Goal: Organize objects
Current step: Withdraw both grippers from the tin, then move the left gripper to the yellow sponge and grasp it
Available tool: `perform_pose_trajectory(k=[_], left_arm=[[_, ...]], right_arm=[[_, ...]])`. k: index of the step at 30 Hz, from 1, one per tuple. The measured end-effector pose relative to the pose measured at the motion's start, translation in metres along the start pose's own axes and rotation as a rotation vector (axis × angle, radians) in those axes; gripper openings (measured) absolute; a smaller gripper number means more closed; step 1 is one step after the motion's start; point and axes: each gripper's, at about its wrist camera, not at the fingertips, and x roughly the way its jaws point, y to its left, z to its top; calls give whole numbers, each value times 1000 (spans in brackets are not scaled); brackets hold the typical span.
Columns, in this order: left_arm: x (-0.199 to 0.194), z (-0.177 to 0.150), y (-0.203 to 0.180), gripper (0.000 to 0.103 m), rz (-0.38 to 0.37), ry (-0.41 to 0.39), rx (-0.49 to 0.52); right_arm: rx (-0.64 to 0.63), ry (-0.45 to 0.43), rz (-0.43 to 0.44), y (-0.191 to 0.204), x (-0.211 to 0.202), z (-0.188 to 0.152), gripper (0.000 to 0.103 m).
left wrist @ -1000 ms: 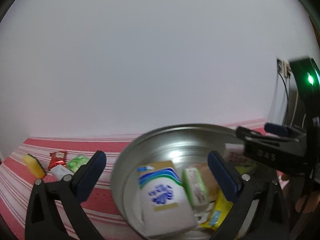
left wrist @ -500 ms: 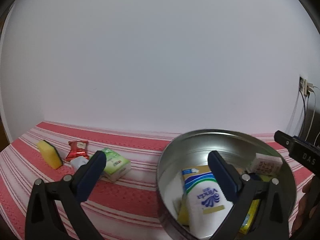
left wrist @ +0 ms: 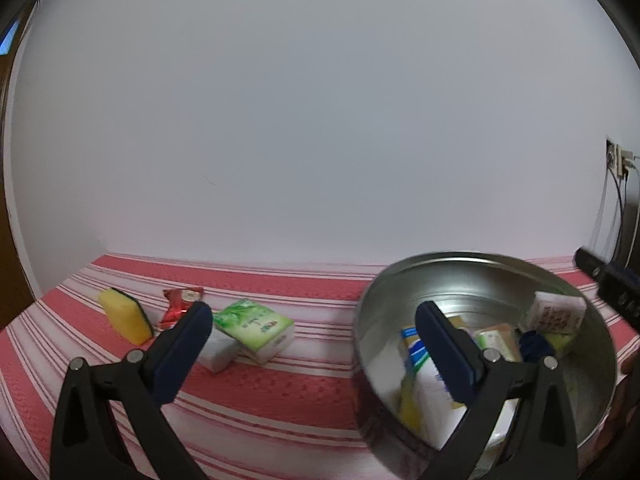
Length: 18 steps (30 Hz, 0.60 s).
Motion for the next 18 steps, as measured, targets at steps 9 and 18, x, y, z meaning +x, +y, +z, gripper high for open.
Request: perform_pose_trajectory(k=[9,18], left_arm=[[10,-1,24,103,0,55,-57],[10,-3,41,103,4,86,-34]], right_arm=[[-92,-220,-28,35,-51,-5,74],[-109,-196,26,64,-72,-15,74]])
